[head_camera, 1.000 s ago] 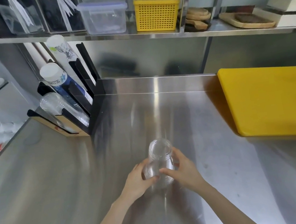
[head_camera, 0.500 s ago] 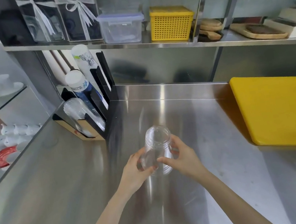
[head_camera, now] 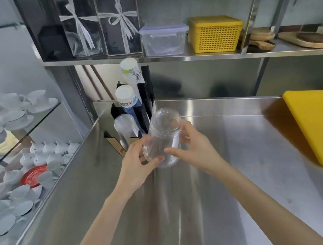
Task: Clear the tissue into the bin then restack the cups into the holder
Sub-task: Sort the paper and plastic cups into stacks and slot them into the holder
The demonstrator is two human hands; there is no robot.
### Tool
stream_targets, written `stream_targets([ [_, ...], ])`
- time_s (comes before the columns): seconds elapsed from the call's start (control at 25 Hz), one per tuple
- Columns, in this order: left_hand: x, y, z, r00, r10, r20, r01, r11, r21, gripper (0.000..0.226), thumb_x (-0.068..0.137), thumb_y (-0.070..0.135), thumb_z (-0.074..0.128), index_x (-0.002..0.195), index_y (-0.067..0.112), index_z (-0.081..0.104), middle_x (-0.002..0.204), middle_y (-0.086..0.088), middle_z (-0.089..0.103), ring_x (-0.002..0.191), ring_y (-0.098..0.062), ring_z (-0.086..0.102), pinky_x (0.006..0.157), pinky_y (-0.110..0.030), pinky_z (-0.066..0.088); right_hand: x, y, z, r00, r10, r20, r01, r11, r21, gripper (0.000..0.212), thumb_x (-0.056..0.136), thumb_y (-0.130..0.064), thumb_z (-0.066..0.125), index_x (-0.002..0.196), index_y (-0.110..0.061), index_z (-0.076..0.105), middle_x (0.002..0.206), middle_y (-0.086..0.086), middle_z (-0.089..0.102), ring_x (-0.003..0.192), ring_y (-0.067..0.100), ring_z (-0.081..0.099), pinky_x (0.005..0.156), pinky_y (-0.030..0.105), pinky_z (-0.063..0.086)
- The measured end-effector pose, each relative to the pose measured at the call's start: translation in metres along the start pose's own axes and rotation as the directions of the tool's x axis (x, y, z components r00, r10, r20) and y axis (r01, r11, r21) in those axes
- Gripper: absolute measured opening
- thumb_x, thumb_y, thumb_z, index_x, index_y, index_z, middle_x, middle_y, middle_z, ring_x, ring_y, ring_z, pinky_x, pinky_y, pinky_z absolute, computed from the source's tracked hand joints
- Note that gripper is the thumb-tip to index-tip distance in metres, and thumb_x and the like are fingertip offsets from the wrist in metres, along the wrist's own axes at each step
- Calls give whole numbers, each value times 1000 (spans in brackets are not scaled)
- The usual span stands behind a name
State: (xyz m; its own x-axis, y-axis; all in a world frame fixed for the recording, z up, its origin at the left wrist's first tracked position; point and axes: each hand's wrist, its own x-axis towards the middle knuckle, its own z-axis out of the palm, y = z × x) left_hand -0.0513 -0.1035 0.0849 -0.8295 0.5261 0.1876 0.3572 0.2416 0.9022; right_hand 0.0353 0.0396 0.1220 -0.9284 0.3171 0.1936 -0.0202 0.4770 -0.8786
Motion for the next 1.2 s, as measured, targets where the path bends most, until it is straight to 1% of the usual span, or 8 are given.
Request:
stream_targets([
  [0.24,49,6,-60,998,29,-58,-29,1000,11,68,74,18,71,133,20,38,129,3,41,113,-21,55,88,-26,43,58,-42,32,991,-122,-47,118,990,-77,69,75,-21,71,132,-24,34,132,4,44,121,16,46,106,33,38],
  [0.4,74,-2,-90,993,76,-94,-73,997,29,65,76,13,68,134,17,38,138,-5,41,111,-11,48,89,-21,39,94,-57,53,987,-158,-34,153,981,-119,70,75,-21,71,133,-21,32,122,0,41,118,16,44,102,30,39],
  [0.56,102,-29,-106,998,59,-34,-56,995,85,68,74,26,72,132,22,39,136,-2,45,111,-11,50,94,-26,42,121,-51,71,990,-137,-31,131,979,-155,72,75,-20,70,135,-19,30,128,8,44,118,18,43,95,24,37],
  [0.64,112,-45,-108,999,45,15,-47,989,143,67,72,34,72,131,26,41,134,-1,50,115,-16,52,97,-30,40,128,-44,78,995,-98,-24,93,983,-161,72,75,-20,70,135,-20,30,128,8,43,118,19,44,95,25,37],
  [0.8,120,-66,-102,994,-53,98,31,976,214,66,73,32,71,131,23,40,132,-3,52,114,-19,54,92,-28,38,134,-29,91,1000,6,5,-4,976,-219,72,76,-25,68,136,-22,28,129,10,43,116,22,46,100,37,42],
  [0.96,121,-77,-97,984,-113,135,70,956,286,64,76,29,69,131,18,39,132,-8,52,118,-24,50,95,-30,36,131,-20,97,998,42,45,-28,965,-262,68,78,-20,65,136,-18,29,134,10,44,119,25,46,102,42,41],
  [1.08,119,-73,-95,985,-94,143,47,953,299,61,78,27,67,132,17,38,131,-10,52,116,-25,50,90,-26,35,134,-5,99,991,111,71,-86,951,-296,70,78,-20,66,136,-14,28,138,9,45,125,26,45,103,39,40],
  [1.2,116,-65,-95,988,-67,140,24,958,286,59,80,25,65,131,19,38,131,-10,50,118,-25,49,88,-24,33,133,7,100,971,212,108,-168,932,-321,77,81,-27,63,142,-13,18,145,10,39,130,28,41,108,42,36],
])
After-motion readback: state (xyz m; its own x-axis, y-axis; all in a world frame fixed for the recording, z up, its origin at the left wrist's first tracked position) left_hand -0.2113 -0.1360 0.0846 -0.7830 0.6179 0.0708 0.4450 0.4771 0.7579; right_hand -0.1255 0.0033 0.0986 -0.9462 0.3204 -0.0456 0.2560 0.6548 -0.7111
